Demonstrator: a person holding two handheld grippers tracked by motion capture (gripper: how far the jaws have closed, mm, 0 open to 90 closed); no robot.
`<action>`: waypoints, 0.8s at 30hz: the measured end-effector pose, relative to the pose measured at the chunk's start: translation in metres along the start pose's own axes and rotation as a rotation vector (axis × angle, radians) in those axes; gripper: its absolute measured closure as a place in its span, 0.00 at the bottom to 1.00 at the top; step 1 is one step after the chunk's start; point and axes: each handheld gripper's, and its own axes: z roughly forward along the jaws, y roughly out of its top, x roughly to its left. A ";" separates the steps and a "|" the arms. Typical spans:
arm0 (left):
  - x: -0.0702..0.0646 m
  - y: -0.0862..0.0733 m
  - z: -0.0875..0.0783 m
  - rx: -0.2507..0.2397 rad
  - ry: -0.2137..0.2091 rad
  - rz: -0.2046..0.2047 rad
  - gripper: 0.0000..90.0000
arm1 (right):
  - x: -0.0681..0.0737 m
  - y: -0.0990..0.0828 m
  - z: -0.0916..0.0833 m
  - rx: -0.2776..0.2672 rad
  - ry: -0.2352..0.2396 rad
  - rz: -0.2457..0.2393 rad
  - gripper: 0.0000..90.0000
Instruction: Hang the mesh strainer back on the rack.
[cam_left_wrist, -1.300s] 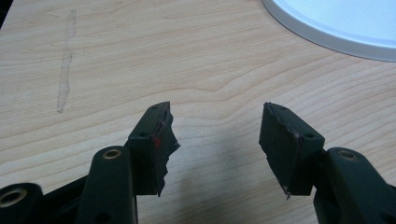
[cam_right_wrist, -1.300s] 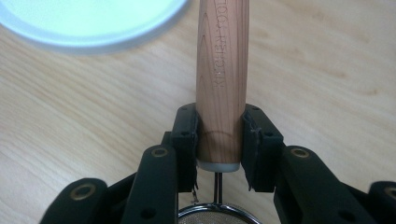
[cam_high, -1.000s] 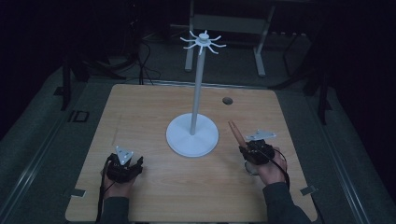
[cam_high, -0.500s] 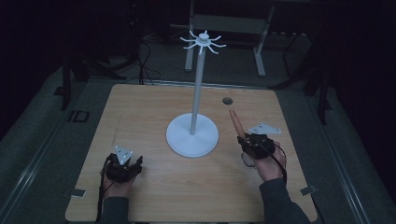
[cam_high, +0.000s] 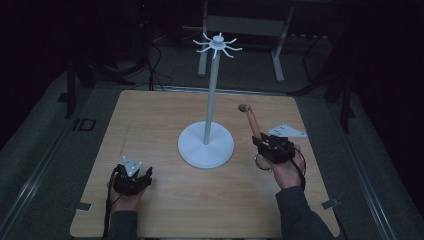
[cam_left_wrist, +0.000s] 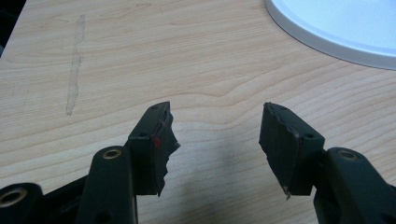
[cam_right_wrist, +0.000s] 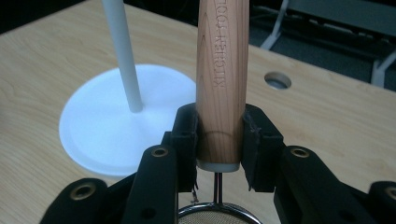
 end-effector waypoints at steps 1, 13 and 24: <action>0.000 0.000 0.000 0.001 0.000 0.003 0.49 | 0.000 0.002 -0.001 -0.010 0.000 0.001 0.77; 0.000 0.000 0.000 -0.001 0.001 0.003 0.49 | 0.003 0.020 -0.009 -0.102 0.025 -0.017 0.77; 0.001 0.000 -0.001 -0.001 0.001 0.000 0.49 | 0.009 0.032 -0.014 -0.147 0.034 -0.044 0.77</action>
